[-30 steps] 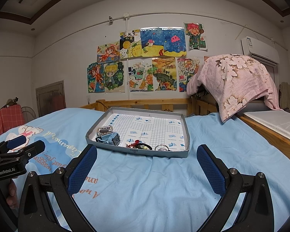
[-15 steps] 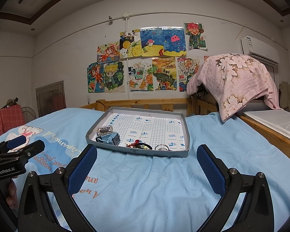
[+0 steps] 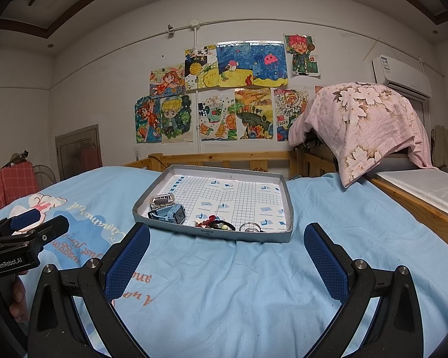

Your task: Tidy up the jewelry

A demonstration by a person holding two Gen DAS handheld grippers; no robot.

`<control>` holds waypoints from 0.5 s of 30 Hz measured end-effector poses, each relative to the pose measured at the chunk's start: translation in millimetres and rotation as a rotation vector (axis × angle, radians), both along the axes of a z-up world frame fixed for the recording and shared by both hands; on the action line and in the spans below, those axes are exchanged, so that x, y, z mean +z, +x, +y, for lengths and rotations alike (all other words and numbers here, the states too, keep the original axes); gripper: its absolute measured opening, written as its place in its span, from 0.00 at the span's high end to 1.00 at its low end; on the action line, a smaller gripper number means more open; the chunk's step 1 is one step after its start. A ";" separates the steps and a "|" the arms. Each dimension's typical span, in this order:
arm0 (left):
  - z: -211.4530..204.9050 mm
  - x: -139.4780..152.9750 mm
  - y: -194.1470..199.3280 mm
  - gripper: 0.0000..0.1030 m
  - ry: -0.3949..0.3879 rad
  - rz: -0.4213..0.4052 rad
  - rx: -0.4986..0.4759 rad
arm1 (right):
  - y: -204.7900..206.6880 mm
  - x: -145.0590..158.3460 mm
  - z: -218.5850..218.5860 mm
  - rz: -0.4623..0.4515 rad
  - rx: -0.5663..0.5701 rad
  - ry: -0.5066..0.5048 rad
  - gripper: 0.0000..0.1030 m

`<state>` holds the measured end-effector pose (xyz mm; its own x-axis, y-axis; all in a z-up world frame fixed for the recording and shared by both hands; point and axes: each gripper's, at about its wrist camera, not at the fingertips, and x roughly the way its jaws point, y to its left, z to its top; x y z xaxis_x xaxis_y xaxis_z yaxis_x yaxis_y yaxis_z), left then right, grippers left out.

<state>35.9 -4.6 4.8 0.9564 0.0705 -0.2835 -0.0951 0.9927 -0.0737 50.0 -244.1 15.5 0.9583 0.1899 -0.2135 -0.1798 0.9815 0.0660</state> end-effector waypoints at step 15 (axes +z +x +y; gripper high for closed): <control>0.1 -0.1 0.3 0.00 -0.005 0.002 -0.002 | 0.0 0.3 0.3 0.001 0.000 0.001 0.02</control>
<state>36.2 -4.5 4.8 0.9559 0.0676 -0.2858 -0.0937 0.9925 -0.0787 49.9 -243.8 15.8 0.9581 0.1904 -0.2141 -0.1801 0.9814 0.0668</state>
